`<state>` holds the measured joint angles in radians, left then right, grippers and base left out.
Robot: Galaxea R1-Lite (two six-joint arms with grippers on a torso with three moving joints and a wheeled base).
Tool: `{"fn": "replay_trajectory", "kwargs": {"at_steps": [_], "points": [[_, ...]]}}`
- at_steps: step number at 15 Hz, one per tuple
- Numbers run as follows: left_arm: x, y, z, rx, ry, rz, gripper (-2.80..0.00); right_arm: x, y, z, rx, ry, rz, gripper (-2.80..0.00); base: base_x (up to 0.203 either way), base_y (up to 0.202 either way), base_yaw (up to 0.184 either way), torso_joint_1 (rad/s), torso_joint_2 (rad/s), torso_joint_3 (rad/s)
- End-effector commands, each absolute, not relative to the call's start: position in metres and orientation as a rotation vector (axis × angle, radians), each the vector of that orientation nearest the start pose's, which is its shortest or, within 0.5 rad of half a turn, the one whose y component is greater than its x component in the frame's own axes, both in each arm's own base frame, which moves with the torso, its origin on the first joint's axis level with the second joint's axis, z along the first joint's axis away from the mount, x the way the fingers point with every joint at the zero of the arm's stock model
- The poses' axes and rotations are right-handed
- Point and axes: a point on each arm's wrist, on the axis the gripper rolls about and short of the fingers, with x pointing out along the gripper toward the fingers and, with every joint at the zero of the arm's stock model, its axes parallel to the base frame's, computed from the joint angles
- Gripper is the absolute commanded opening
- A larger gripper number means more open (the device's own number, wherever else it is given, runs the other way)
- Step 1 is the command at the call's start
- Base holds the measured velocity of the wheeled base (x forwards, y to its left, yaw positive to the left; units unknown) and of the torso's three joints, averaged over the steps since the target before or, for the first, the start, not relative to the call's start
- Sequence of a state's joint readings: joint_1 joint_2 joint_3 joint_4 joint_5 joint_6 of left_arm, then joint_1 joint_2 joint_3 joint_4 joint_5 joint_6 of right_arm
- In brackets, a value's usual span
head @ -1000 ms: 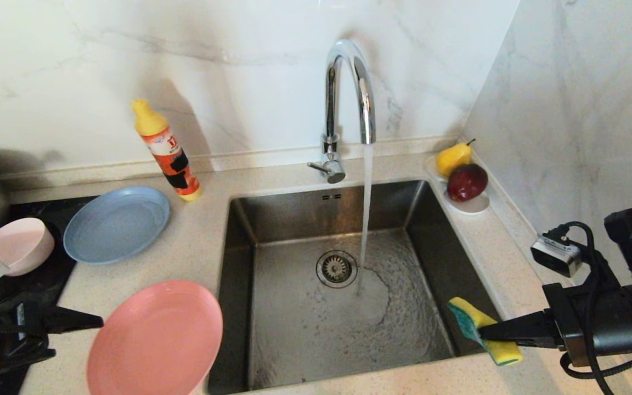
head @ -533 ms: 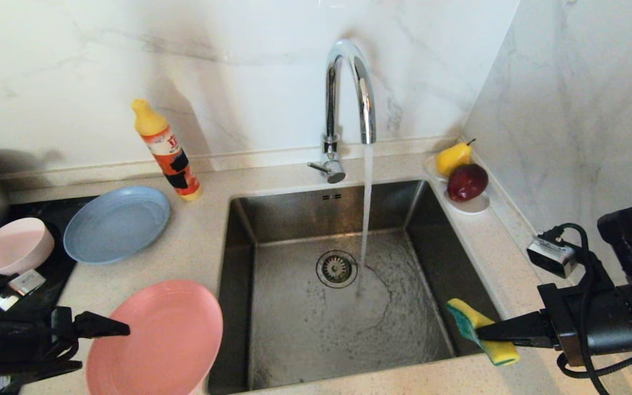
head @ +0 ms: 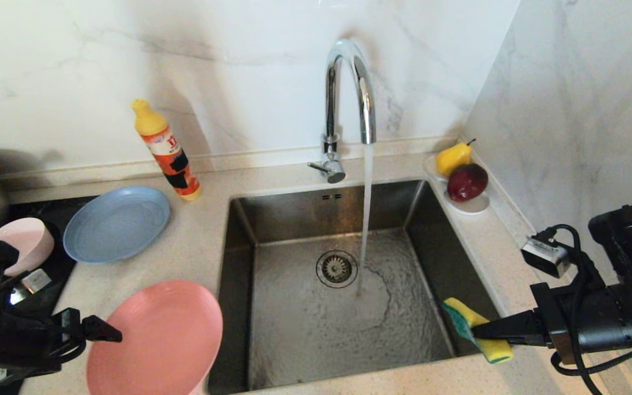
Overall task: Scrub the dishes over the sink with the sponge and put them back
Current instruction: Wash the plate
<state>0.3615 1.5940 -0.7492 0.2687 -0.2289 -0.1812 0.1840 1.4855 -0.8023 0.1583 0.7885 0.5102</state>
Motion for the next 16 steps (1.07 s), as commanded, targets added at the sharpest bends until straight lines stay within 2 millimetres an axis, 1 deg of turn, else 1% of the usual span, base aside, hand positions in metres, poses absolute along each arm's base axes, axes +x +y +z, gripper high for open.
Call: {"fn": "replay_trajectory", "kwargs": {"at_steps": [1, 3, 5, 7, 12, 16], "points": [[0.219, 0.074, 0.129, -0.445, 1.061, 0.24, 0.0, 0.216, 0.056, 0.174, 0.709, 1.069, 0.687, -2.8, 0.0, 0.0, 0.0, 0.0, 0.0, 0.0], [0.223, 0.07, 0.132, -0.345, 1.073, 0.285, 0.0, 0.216, 0.057, 0.173, 0.711, 1.075, 0.686, -2.8, 0.0, 0.0, 0.0, 0.0, 0.0, 0.0], [0.224, 0.064, 0.133, -0.285, 1.084, 0.298, 0.0, 0.217, 0.056, 0.171, 0.713, 1.081, 0.682, -2.8, 0.0, 0.0, 0.0, 0.0, 0.0, 0.0], [0.225, 0.063, 0.131, -0.217, 1.098, 0.328, 0.0, 0.218, 0.056, 0.171, 0.713, 1.079, 0.679, -2.8, 0.0, 0.0, 0.0, 0.0, 0.0, 0.0], [0.226, 0.064, 0.132, -0.187, 1.092, 0.345, 0.0, 0.218, 0.056, 0.171, 0.716, 1.079, 0.678, -2.8, 0.0, 0.0, 0.0, 0.0, 0.0, 0.0], [0.226, 0.068, 0.134, -0.125, 1.085, 0.399, 0.0, 0.218, 0.055, 0.171, 0.717, 1.079, 0.676, -2.8, 0.0, 0.0, 0.0, 0.0, 0.0, 0.0]]}}
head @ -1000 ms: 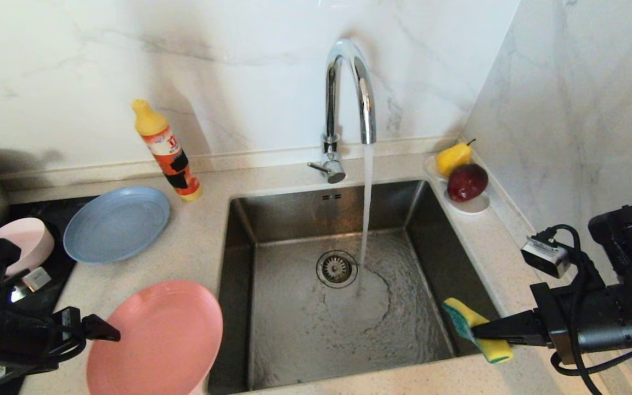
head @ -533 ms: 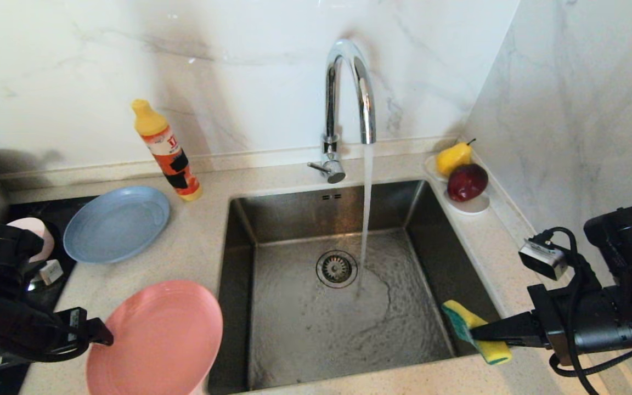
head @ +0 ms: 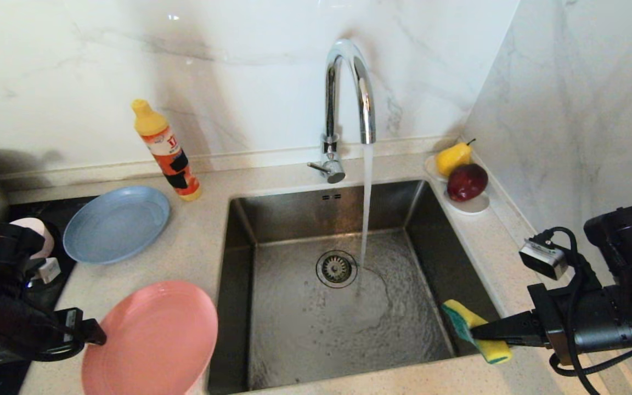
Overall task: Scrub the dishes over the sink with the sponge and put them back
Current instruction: Wash the plate
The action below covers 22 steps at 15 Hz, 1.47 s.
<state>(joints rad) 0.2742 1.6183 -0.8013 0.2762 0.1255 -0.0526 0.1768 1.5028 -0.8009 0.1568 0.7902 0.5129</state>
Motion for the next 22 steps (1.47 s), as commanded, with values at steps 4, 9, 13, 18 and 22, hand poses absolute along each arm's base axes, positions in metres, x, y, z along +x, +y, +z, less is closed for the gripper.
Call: {"fn": "replay_trajectory", "kwargs": {"at_steps": [4, 9, 13, 18, 22], "points": [[0.224, 0.076, 0.136, -0.102, 1.084, 0.435, 0.0, 0.217, 0.055, 0.172, 0.718, 1.076, 0.677, -2.8, 0.0, 0.0, 0.0, 0.0, 0.0, 0.0], [0.222, 0.081, 0.144, -0.141, 1.044, 0.413, 0.0, 0.217, 0.055, 0.173, 0.717, 1.072, 0.68, -2.8, 0.0, 0.0, 0.0, 0.0, 0.0, 0.0], [0.217, 0.075, 0.145, -0.321, 1.023, 0.334, 0.0, 0.217, 0.055, 0.172, 0.724, 1.077, 0.686, -2.8, 0.0, 0.0, 0.0, 0.0, 0.0, 0.0], [0.213, 0.071, 0.133, -0.449, 1.057, 0.302, 0.0, 0.216, 0.054, 0.172, 0.726, 1.074, 0.685, -2.8, 0.0, 0.0, 0.0, 0.0, 0.0, 0.0], [0.211, 0.07, 0.126, -0.484, 1.08, 0.286, 0.0, 0.216, 0.05, 0.171, 0.743, 1.077, 0.686, -2.8, 0.0, 0.0, 0.0, 0.0, 0.0, 0.0]]}}
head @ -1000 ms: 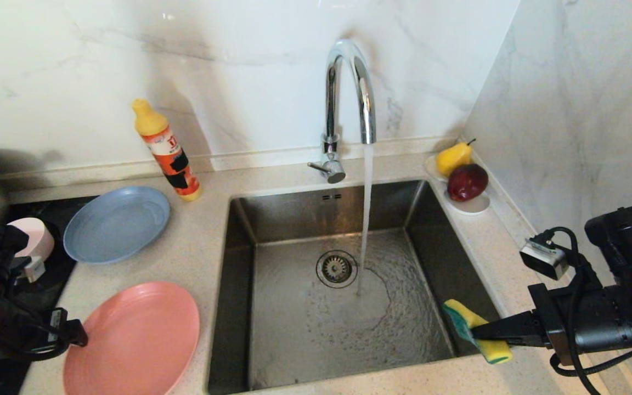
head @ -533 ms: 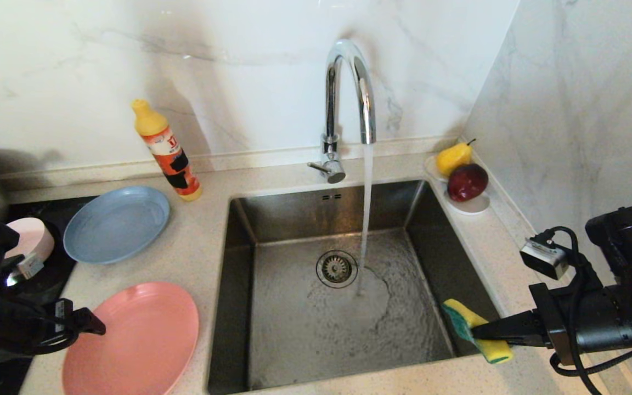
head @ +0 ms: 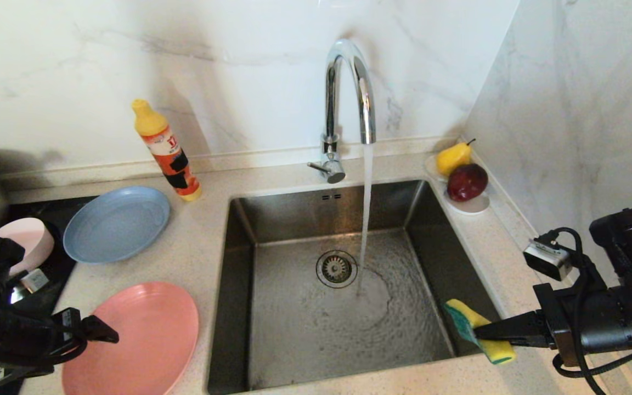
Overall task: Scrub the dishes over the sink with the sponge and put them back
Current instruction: Wash the plate
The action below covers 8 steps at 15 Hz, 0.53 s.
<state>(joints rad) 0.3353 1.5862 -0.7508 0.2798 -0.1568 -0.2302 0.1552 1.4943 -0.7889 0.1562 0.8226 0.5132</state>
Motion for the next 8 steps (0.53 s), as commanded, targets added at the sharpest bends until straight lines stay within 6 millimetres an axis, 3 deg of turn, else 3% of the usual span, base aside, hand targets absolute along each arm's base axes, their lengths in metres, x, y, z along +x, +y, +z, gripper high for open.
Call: {"fn": "replay_trajectory", "kwargs": {"at_steps": [1, 8], "points": [[0.2116, 0.0702, 0.126, -0.483, 1.08, 0.286, 0.0, 0.216, 0.0495, 0.1703, 0.744, 1.077, 0.684, -2.8, 0.0, 0.0, 0.0, 0.0, 0.0, 0.0], [0.2167, 0.0721, 0.1225, -0.478, 1.08, 0.291, 0.0, 0.2174, 0.0497, 0.1697, 0.745, 1.08, 0.683, -2.8, 0.0, 0.0, 0.0, 0.0, 0.0, 0.0]]}}
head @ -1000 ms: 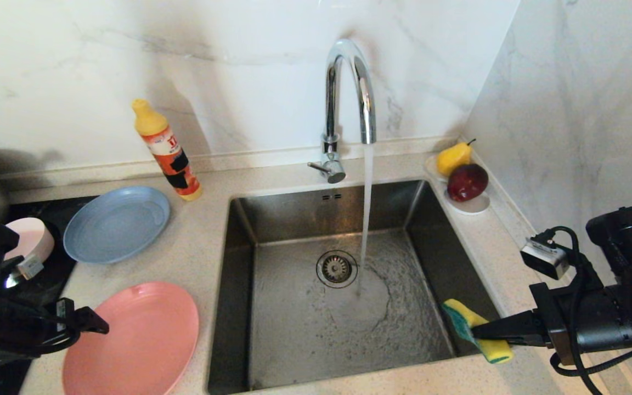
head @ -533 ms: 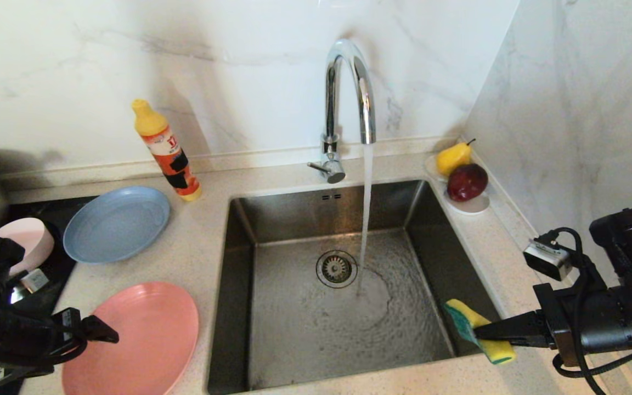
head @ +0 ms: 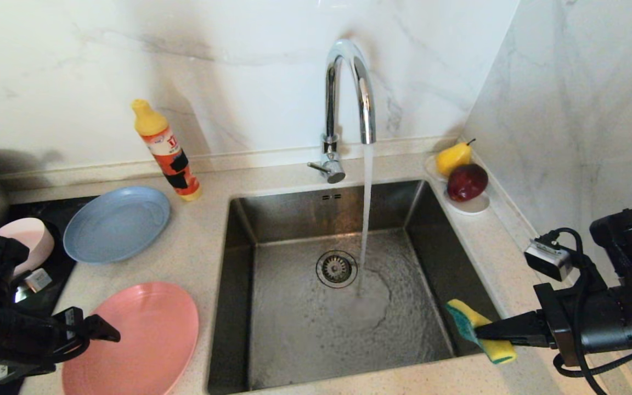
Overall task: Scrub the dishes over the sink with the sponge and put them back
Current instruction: Wash the plate
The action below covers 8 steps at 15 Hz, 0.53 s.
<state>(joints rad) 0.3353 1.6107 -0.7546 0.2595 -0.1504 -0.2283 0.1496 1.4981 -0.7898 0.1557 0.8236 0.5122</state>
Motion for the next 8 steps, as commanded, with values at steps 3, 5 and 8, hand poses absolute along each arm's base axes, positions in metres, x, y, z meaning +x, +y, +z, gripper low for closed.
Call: {"fn": "replay_trajectory", "kwargs": {"at_steps": [3, 5, 8], "points": [[0.2178, 0.0729, 0.1184, -0.48, 1.097, 0.296, 0.0, 0.2181, 0.0501, 0.1693, 0.744, 1.083, 0.684, -2.8, 0.0, 0.0, 0.0, 0.0, 0.0, 0.0], [0.2184, 0.0731, 0.1174, -0.48, 1.095, 0.298, 0.0, 0.2191, 0.0503, 0.1686, 0.745, 1.086, 0.682, -2.8, 0.0, 0.0, 0.0, 0.0, 0.0, 0.0], [0.2214, 0.0744, 0.116, -0.474, 1.072, 0.299, 0.0, 0.2199, 0.0504, 0.1688, 0.745, 1.085, 0.683, -2.8, 0.0, 0.0, 0.0, 0.0, 0.0, 0.0]]}}
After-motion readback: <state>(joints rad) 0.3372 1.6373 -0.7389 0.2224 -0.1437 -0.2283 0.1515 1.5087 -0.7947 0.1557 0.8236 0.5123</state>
